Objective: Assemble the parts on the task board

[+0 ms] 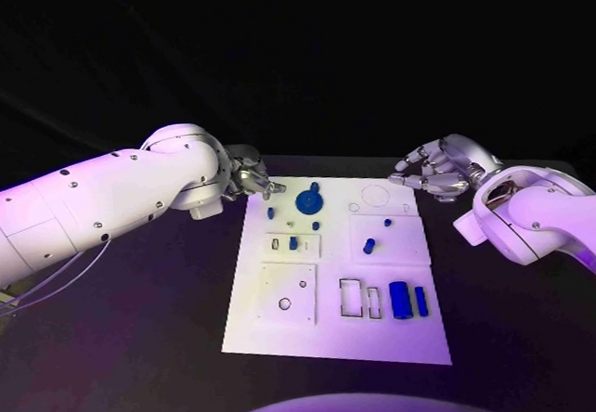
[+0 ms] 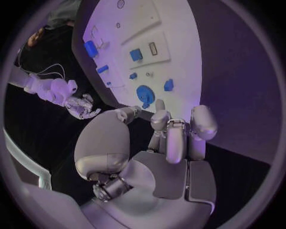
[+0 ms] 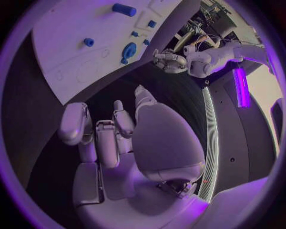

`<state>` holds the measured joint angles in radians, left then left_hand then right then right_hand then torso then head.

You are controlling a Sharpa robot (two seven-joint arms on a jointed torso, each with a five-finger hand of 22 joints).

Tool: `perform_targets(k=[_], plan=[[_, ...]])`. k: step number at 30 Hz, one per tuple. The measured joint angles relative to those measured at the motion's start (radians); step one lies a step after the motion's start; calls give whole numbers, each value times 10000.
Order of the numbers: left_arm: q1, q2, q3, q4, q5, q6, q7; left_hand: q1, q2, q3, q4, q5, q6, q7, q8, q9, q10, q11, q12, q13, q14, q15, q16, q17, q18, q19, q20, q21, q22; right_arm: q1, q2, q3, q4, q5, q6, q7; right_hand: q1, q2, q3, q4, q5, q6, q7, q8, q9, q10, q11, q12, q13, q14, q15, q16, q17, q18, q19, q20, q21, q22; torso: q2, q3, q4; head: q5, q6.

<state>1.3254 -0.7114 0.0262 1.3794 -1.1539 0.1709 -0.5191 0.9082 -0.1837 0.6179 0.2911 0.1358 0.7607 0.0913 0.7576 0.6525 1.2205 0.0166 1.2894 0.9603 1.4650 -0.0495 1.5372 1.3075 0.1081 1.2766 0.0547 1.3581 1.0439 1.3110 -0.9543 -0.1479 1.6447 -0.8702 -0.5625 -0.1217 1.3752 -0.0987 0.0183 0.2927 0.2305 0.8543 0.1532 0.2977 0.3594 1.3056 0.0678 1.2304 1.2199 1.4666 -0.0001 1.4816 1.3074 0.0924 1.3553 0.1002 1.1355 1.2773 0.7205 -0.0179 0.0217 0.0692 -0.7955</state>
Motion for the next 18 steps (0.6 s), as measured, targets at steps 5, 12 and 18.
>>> perform_targets(k=[5, 12, 18], plan=[[8, 356, -119, -692, -161, 138, 11, 59, 17, -286, 21, 0, -32, 32, -190, -156, -52, 52, 0, -28, 0, 72, 0, 0, 0, -25, 45, -39, -8, -1, 3, 0, -18, 0, 1, 0, 0, 0, 0, 0, 0, 0, 0, 0, 0, 0, 0, 0, 0, 0, 0, 0, 0, 0, 0, 0, 0, 0, 12, -10, -20, 36, 23], [13, 682, -284, -1236, -319, 434, 19, 107, -31, -402, 14, 0, -6, 58, -224, -202, -54, 53, 0, -30, 0, 72, 0, 0, 0, -25, 45, -38, -8, -4, 12, 0, -21, 0, 3, 0, 1, 0, 0, 0, 0, 0, 0, 0, -2, 0, 0, 0, 0, 0, 0, 0, -1, -1, 0, 0, 0, 0, 25, -7, -17, 73, 6], [12, 854, -424, -1547, -347, 746, 22, 107, -31, -429, -13, 0, -6, 57, -224, -202, -54, 53, 0, -68, 0, 71, 0, 0, 0, -61, 80, -38, -62, -4, 17, -1, -22, 1, 4, 0, 1, 0, 0, 0, 0, 0, 0, 46, -1, 0, 0, 0, 1, 0, 0, 0, -1, -1, 0, 0, 0, 0, 25, -5, -17, 74, -43]])
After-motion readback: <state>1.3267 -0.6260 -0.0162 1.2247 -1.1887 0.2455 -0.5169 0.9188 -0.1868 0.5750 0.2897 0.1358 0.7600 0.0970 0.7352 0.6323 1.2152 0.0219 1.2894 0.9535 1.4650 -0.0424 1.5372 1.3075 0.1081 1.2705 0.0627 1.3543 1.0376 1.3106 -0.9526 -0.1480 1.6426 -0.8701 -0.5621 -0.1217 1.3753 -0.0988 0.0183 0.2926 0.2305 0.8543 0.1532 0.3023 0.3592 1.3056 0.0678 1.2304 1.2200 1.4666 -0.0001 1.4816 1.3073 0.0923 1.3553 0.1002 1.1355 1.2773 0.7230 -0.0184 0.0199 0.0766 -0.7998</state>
